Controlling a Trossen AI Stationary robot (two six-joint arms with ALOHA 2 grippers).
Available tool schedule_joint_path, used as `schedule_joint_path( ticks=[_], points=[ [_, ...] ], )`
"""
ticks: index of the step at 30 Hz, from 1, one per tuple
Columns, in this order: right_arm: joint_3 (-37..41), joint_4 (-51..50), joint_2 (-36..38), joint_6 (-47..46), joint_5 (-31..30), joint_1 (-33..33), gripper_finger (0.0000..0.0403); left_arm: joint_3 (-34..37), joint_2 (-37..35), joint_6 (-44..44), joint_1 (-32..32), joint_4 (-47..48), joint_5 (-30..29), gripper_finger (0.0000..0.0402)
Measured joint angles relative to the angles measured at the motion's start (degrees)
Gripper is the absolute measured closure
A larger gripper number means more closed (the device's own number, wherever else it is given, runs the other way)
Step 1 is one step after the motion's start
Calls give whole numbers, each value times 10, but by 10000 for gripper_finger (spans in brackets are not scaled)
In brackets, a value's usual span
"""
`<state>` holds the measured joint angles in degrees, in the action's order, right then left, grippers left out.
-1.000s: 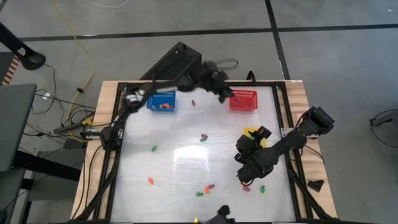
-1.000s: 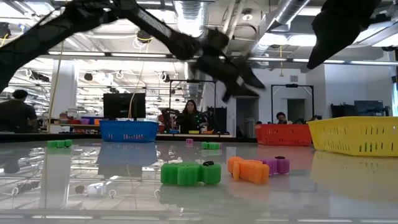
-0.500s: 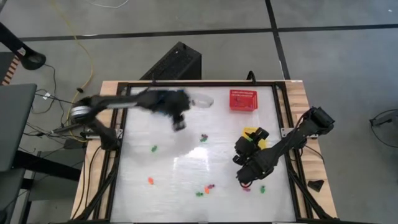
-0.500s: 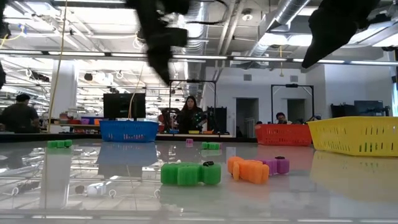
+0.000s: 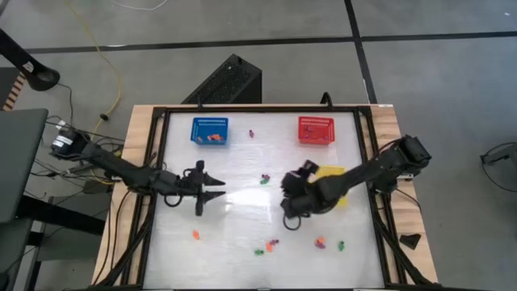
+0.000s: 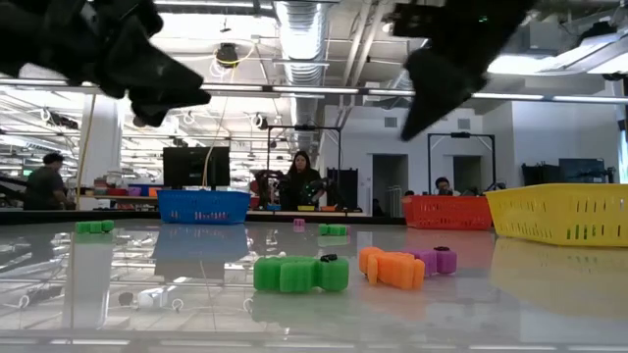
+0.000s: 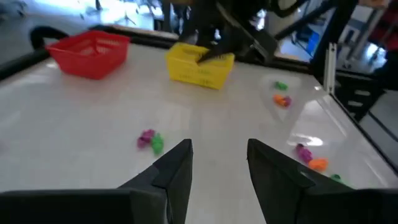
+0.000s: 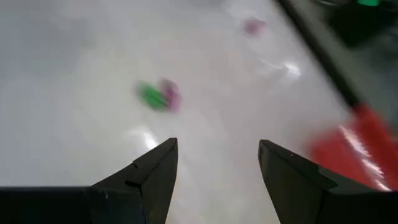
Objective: Sort Halloween decoration
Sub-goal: Put the purple skeleton toy into the red bin
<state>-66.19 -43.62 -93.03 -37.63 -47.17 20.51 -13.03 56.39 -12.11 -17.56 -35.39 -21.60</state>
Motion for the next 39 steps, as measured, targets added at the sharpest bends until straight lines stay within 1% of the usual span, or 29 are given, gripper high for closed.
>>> schedule_joint_path(
  ticks=[2, 3, 6, 9, 12, 14, 17, 19, 23, 25, 29, 34, 39],
  points=[
    [12, 98, 0, 76, 41, -24, 148, 10, 0, 12, -13, -3, -23, 258],
    [12, 132, 0, 100, 56, -34, 148, 10, 0, 15, -16, 8, -27, 258],
    [13, 191, 1, 116, 100, -56, 148, 7, 0, 16, -18, 37, -27, 258],
    [13, 203, 0, 106, 140, -60, 148, 7, 0, 15, -18, 54, -12, 258],
    [13, 215, -6, 103, 169, -46, 148, 7, 0, 9, -18, 72, 8, 258],
    [13, 237, -13, 110, 203, -30, 148, 7, 0, -3, -18, 84, 14, 258],
    [13, 305, -35, 131, 277, -2, 148, 7, 1, -20, -18, 97, 14, 258],
    [13, 358, -56, 156, 307, 18, 148, 7, 1, -22, -18, 96, 14, 258],
    [13, 465, -105, 237, 310, 37, 148, 6, 1, -22, -18, 90, 14, 258],
    [13, 477, -118, 245, 292, 28, 148, 6, 1, -24, -18, 84, 14, 258],
    [13, 443, -121, 243, 272, -6, 148, 6, 1, -44, -18, 85, 14, 258],
    [13, 387, -107, 243, 271, -56, 148, 6, 1, -51, -18, 85, 13, 258],
    [13, 315, -112, 270, 275, -111, 148, 6, 1, -51, -18, 89, 13, 258]
  ],
)
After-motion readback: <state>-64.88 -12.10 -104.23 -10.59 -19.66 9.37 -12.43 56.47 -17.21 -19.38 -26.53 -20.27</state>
